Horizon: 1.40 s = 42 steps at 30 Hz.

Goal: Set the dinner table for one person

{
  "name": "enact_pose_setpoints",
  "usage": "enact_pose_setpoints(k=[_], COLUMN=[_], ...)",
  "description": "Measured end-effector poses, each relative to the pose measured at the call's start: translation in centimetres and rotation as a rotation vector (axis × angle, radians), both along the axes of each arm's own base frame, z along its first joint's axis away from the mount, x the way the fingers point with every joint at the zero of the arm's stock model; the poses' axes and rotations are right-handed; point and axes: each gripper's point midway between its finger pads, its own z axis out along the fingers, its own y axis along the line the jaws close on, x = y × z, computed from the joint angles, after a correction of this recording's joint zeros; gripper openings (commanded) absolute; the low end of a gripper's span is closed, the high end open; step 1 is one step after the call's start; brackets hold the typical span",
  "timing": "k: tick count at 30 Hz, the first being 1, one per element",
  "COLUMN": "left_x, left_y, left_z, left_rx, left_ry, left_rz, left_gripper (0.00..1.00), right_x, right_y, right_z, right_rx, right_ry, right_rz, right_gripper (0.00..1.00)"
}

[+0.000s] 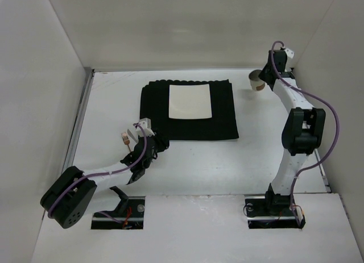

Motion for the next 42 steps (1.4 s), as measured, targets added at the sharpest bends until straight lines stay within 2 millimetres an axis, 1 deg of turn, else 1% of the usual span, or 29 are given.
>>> enact_pose_setpoints(k=[2, 3, 4, 6, 9, 12, 14, 16, 19, 23, 27, 32, 36, 40, 42], left_x=[0.0, 0.0, 0.0, 0.0, 0.0, 0.1, 0.1, 0.1, 0.1, 0.1, 0.2, 0.2, 0.2, 0.2, 0.2], left_y=[0.0, 0.0, 0.0, 0.0, 0.0, 0.1, 0.1, 0.1, 0.1, 0.2, 0.2, 0.3, 0.3, 0.3, 0.3], left_z=[0.0, 0.0, 0.0, 0.0, 0.0, 0.0, 0.0, 0.0, 0.0, 0.0, 0.0, 0.0, 0.0, 0.0, 0.0], left_rx=[0.0, -0.001, -0.001, -0.001, -0.001, -0.001, 0.0, -0.001, -0.001, -0.001, -0.001, 0.0, 0.0, 0.0, 0.003], left_ry=[-0.001, -0.001, -0.001, -0.001, -0.001, -0.001, -0.001, -0.001, -0.001, -0.001, -0.001, -0.001, -0.001, -0.001, -0.002], left_rz=[0.0, 0.0, 0.0, 0.0, 0.0, 0.002, 0.003, 0.005, 0.005, 0.006, 0.007, 0.009, 0.011, 0.012, 0.011], left_gripper=[0.34, 0.34, 0.34, 0.34, 0.34, 0.34, 0.34, 0.34, 0.34, 0.34, 0.34, 0.34, 0.34, 0.34, 0.34], right_x=[0.1, 0.2, 0.3, 0.6, 0.7, 0.7, 0.9, 1.3, 1.9, 2.3, 2.8, 2.5, 2.3, 2.3, 2.4], right_y=[1.6, 2.8, 4.0, 6.6, 10.6, 14.2, 15.9, 16.9, 17.5, 17.7, 17.9, 17.9, 17.5, 17.1, 17.0], right_z=[2.1, 3.2, 4.0, 5.0, 5.2, 5.2, 5.2, 4.9, 3.6, 1.4, -0.4, -2.6, -4.2, -5.0, -5.0], right_rx=[-0.005, -0.006, -0.005, -0.001, 0.023, 0.069, 0.103, 0.129, 0.163, 0.188, 0.206, 0.221, 0.226, 0.231, 0.235], right_ry=[-0.048, -0.073, -0.093, -0.123, -0.138, -0.155, -0.172, -0.184, -0.179, -0.15, -0.139, -0.106, -0.087, -0.087, -0.091], right_rz=[0.03, 0.052, 0.074, 0.121, 0.196, 0.264, 0.291, 0.304, 0.3, 0.282, 0.27, 0.256, 0.245, 0.233, 0.23], right_gripper=[0.08, 0.08, 0.08, 0.08, 0.08, 0.08, 0.08, 0.08, 0.09, 0.09, 0.09, 0.09, 0.11, 0.12, 0.16])
